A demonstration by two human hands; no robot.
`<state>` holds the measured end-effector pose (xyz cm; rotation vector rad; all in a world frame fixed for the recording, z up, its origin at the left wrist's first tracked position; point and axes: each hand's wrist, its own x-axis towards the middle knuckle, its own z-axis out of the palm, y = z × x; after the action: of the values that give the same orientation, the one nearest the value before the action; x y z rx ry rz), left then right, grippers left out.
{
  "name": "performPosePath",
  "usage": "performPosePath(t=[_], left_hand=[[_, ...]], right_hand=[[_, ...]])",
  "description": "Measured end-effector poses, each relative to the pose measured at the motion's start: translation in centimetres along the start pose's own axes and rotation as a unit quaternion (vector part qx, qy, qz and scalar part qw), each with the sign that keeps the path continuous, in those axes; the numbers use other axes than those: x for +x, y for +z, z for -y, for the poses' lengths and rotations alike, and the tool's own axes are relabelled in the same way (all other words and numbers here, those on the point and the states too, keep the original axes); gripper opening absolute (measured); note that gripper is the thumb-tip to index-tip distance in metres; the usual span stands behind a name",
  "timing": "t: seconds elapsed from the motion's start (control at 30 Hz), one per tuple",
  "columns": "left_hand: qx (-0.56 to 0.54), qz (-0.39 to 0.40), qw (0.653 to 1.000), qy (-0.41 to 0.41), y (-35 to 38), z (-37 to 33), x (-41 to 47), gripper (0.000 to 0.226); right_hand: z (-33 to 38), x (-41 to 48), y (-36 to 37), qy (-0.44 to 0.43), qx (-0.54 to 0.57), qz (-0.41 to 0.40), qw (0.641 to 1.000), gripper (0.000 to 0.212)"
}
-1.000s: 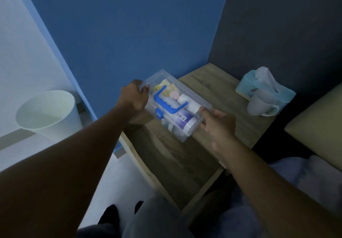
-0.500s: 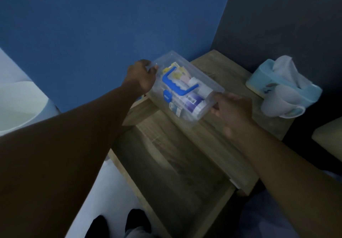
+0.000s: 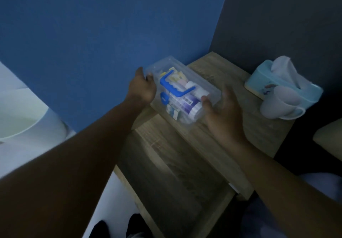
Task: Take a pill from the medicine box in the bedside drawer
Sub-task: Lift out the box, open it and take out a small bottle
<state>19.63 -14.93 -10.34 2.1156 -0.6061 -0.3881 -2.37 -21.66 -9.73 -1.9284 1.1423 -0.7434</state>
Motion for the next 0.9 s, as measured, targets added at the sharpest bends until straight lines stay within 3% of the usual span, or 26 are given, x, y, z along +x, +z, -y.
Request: performPosePath(t=[0.07, 0.13, 0.27, 0.5, 0.67, 0.73, 0.83, 0.9], left_hand=[[-0.026, -0.002, 1.000, -0.014, 0.8, 0.4, -1.4, 0.049], [-0.079, 0.008, 0.995, -0.055, 1.6, 0.6, -2.6, 0.042], [-0.302, 0.035, 0.935, -0.181, 2.7, 0.6, -4.1, 0.037], [-0.332, 0.018, 0.916, -0.224, 3.2, 1.3, -4.5, 0.031], [-0.384, 0.027, 0.903, -0.192, 2.8, 2.1, -5.1, 0.015], [-0.377, 0.021, 0.912, -0.157, 2.8, 2.8, -5.6, 0.018], [-0.202, 0.017, 0.979, -0.027, 3.1, 3.7, -6.5, 0.031], [-0.091, 0.036, 0.994, 0.039, 3.0, 3.9, -6.6, 0.038]], right_hand=[[0.2, 0.0, 0.1, -0.082, -0.102, 0.043, 0.990, 0.084], [0.2, 0.3, 0.1, -0.109, -0.169, 0.089, 0.976, 0.090], [0.1, 0.2, -0.3, -0.113, -0.247, 0.119, 0.955, 0.097], [0.1, 0.1, -0.7, -0.127, -0.282, 0.104, 0.945, 0.107], [0.1, 0.8, -0.3, -0.119, -0.352, 0.107, 0.922, 0.119], [0.1, 1.1, -0.1, -0.116, -0.373, 0.099, 0.915, 0.119], [0.2, 1.3, 0.2, -0.116, -0.392, 0.087, 0.908, 0.118], [0.4, 1.4, 0.3, -0.112, -0.397, 0.085, 0.907, 0.116]])
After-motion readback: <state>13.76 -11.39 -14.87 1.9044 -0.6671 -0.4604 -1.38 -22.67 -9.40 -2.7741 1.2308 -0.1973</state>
